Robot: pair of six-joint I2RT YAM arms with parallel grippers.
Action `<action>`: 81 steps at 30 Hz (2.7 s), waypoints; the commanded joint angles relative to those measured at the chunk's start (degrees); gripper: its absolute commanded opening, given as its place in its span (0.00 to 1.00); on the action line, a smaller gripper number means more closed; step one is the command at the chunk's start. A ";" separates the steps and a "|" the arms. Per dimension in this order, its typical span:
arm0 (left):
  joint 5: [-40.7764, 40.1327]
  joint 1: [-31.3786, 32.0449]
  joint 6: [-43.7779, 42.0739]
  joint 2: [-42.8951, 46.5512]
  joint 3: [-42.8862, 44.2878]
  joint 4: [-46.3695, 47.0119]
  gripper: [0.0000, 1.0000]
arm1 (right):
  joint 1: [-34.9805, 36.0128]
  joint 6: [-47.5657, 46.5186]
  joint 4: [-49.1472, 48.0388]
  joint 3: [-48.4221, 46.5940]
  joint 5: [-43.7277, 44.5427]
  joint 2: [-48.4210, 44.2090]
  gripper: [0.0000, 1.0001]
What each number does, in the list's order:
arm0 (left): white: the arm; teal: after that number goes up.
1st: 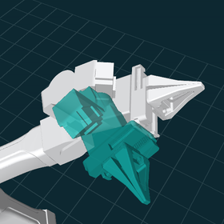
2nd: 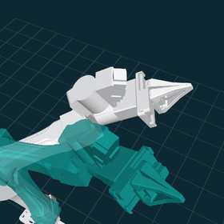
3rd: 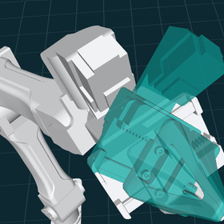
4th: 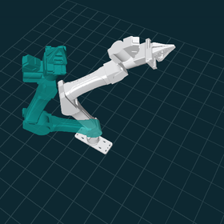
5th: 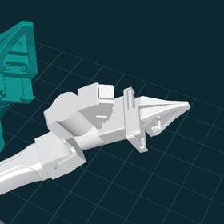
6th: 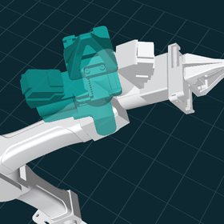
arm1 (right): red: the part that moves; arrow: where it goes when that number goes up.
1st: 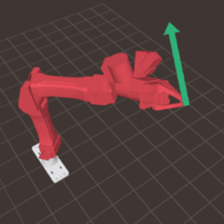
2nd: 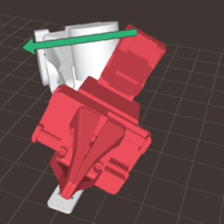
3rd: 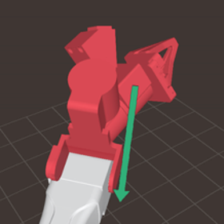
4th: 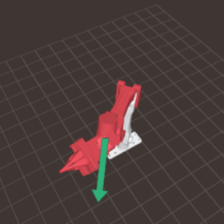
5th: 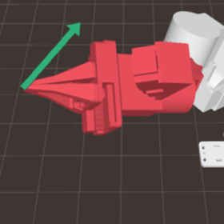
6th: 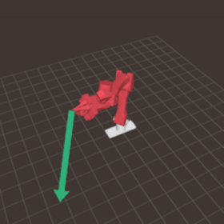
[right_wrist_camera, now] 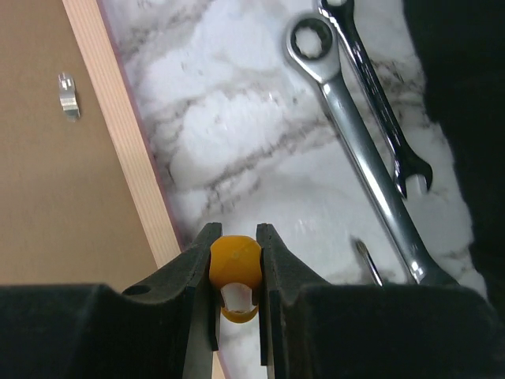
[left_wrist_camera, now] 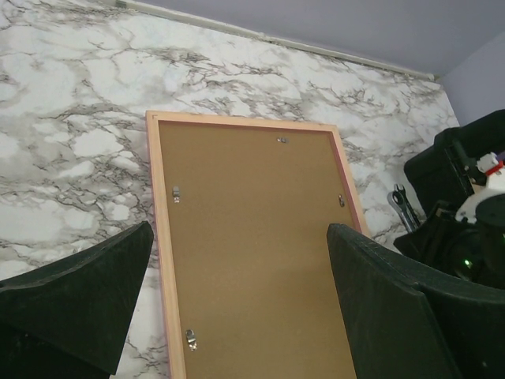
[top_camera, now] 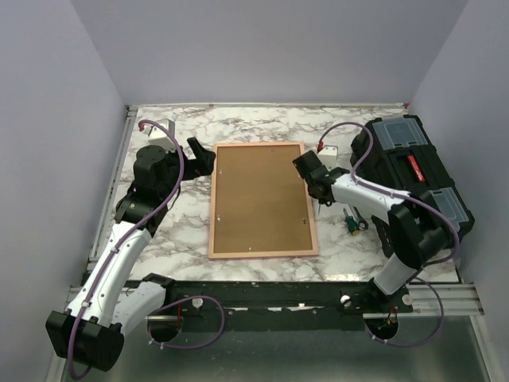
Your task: Take the photo out of the frame
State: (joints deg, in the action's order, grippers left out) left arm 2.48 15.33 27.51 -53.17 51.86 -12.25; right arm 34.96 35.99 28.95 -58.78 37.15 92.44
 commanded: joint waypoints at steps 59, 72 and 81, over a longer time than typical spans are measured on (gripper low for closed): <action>-0.87 -0.30 -0.75 1.18 1.49 -0.32 0.96 | 24.48 21.04 -13.89 13.53 7.65 -6.46 0.01; -1.28 -0.34 -1.14 0.62 1.89 -0.66 0.96 | 8.80 9.69 -38.82 13.31 9.75 5.57 0.01; 2.13 -0.33 -1.71 -2.64 2.83 -0.91 0.96 | -3.25 -9.79 -36.01 -10.78 -0.43 18.56 0.01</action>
State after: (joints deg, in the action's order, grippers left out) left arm 2.20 15.33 26.98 -53.49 52.16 -12.93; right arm 33.19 35.97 -7.68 -60.69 38.65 108.90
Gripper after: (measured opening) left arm 0.956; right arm 0.246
